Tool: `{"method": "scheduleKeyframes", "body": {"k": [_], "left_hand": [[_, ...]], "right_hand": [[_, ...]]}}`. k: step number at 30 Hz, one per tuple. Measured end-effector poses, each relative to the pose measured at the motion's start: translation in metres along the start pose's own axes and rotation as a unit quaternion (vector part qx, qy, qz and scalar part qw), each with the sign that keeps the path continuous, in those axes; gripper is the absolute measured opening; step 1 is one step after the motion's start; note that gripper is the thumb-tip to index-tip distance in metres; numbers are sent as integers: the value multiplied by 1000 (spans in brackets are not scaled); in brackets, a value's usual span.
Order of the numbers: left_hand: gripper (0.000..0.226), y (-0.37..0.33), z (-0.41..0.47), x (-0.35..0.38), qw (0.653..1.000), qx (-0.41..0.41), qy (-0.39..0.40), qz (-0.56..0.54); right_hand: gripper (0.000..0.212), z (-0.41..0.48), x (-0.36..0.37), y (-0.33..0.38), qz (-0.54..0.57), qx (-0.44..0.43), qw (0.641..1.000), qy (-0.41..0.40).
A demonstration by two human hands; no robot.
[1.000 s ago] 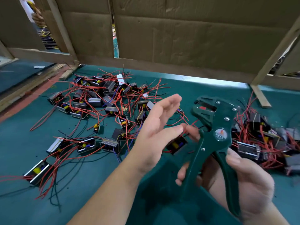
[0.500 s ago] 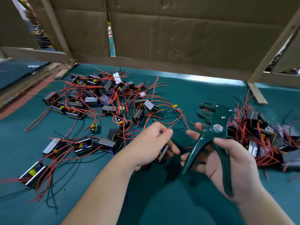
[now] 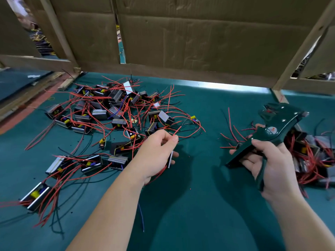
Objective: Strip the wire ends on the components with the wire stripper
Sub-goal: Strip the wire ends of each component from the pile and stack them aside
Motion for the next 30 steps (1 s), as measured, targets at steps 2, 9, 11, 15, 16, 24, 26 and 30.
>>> {"method": "scheduleKeyframes", "body": {"k": [2, 9, 11, 15, 16, 24, 26, 30], "left_hand": [[20, -1, 0, 0, 1000, 10, 6, -14], [13, -12, -3, 3, 996, 67, 31, -41], [21, -14, -3, 5, 994, 73, 37, -68], [37, -18, -5, 10, 984, 62, 64, -156], [40, -20, -6, 10, 982, 68, 67, -165], [38, -49, -28, 25, 948, 175, 190, -185], [38, -51, -34, 30, 938, 183, 229, -184], [36, -46, -26, 25, 948, 175, 180, -196]], "right_hand": [[19, 1, -3, 1, -7, -16, 1000, 1], [23, 3, -13, 8, -4, -60, 997, -50], [23, 2, -13, 9, 15, -59, 997, -48], [34, -6, 7, 11, 103, 0, 993, 61], [46, -10, 15, 10, 127, 30, 986, 104], [86, -44, 56, -10, 227, 174, 930, 230], [86, -46, 60, -15, 216, 196, 926, 238], [73, -33, 49, -27, 204, 207, 943, 163]]}}
Point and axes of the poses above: each hand's wrist, its own z-axis towards the middle knuckle, its own x-axis out of the palm, y = z × x, the point moved 8 cm from there along z, towards the middle knuckle, and after that the axes turned 8 degrees about z, right-handed, at the moved point
